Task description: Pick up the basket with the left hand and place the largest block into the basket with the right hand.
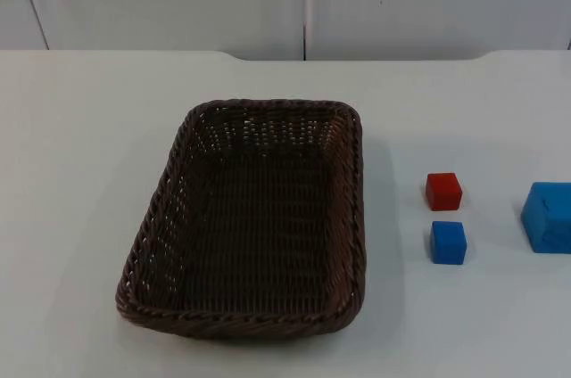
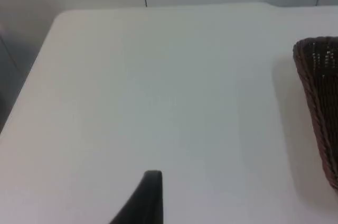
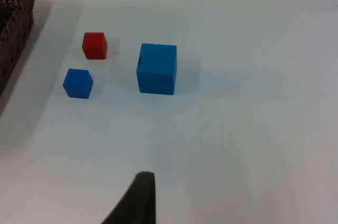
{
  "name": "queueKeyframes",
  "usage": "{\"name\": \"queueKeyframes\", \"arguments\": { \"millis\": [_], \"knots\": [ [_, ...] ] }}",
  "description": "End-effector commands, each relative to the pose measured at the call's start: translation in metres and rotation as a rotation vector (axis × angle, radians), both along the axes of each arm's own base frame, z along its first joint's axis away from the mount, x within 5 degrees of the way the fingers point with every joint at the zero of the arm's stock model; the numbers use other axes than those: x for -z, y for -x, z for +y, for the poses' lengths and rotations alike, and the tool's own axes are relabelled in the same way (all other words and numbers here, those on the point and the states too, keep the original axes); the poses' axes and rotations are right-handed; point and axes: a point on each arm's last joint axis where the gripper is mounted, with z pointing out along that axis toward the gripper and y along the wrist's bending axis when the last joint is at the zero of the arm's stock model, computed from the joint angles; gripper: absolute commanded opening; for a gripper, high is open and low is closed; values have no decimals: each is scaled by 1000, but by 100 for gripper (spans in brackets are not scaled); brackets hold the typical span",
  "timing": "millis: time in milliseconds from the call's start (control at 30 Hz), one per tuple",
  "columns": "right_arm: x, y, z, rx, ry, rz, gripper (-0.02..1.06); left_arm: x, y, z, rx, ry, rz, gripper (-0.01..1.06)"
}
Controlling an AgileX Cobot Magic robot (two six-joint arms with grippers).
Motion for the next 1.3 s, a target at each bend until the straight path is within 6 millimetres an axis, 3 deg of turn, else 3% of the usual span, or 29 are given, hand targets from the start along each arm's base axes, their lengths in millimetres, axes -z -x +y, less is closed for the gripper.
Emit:
{"name": "queueKeyframes", "arguments": {
  "millis": [0, 567, 1267],
  "knots": [
    [0, 1, 0, 2, 9, -4, 105, -5, -1, -1, -3, 18, -11, 105],
    [0, 1, 0, 2, 9, -4, 105, -35, -14, 1, -10, 27, -31, 105],
    [0, 1, 0, 2, 9, -4, 105, -49, -43, 1, 3, 74, -17, 105]
  ]
}}
